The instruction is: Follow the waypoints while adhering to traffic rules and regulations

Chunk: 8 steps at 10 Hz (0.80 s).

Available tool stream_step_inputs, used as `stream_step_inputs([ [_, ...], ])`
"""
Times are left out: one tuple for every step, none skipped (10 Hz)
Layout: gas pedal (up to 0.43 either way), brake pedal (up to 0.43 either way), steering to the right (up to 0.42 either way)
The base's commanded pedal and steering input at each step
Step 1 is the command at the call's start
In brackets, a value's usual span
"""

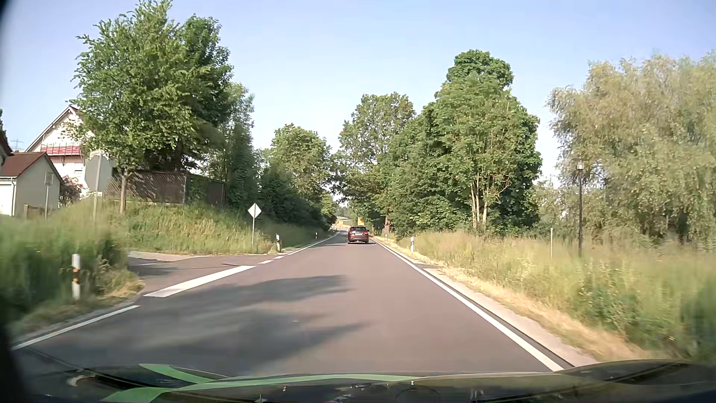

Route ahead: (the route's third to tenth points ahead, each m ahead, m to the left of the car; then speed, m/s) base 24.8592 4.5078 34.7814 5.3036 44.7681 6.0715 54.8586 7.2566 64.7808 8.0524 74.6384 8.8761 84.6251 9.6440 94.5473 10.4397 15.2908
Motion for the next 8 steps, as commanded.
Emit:
stream_step_inputs([
  [0.169, 0.000, -0.011],
  [0.169, 0.000, -0.010],
  [0.169, 0.000, -0.010],
  [0.157, 0.000, -0.010],
  [0.138, 0.000, -0.010],
  [0.138, 0.000, -0.010],
  [0.138, 0.000, -0.011],
  [0.138, 0.000, -0.011],
])
